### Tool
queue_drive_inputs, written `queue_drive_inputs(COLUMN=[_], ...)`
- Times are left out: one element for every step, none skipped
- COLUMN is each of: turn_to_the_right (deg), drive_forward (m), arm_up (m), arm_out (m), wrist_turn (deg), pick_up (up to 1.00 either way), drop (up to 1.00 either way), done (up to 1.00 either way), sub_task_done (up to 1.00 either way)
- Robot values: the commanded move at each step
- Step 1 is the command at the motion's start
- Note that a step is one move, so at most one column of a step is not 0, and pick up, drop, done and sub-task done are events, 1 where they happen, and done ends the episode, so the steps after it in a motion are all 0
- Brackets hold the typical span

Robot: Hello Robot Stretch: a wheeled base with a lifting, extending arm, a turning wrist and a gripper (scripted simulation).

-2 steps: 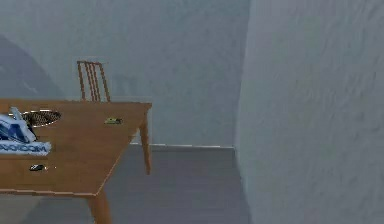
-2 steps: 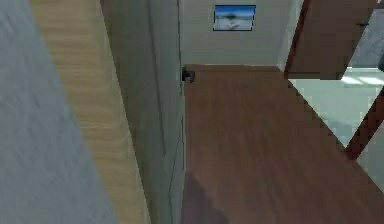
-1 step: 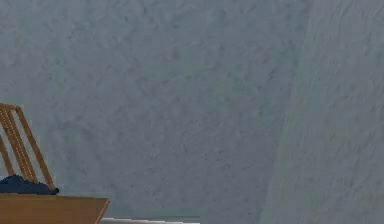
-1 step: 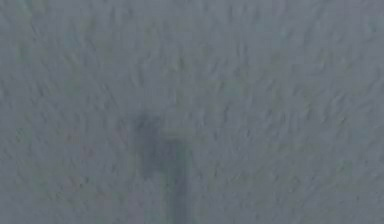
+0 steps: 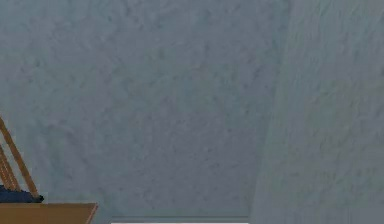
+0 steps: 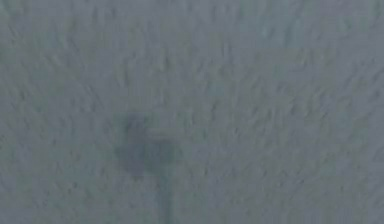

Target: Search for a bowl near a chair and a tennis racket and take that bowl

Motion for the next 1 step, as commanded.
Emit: queue_drive_inputs(turn_to_the_right=[0.0], drive_forward=[0.15], arm_up=[0.0], arm_out=[0.0], wrist_turn=[0.0], pick_up=[0.0], drop=[0.0], done=[0.0], sub_task_done=[0.0])
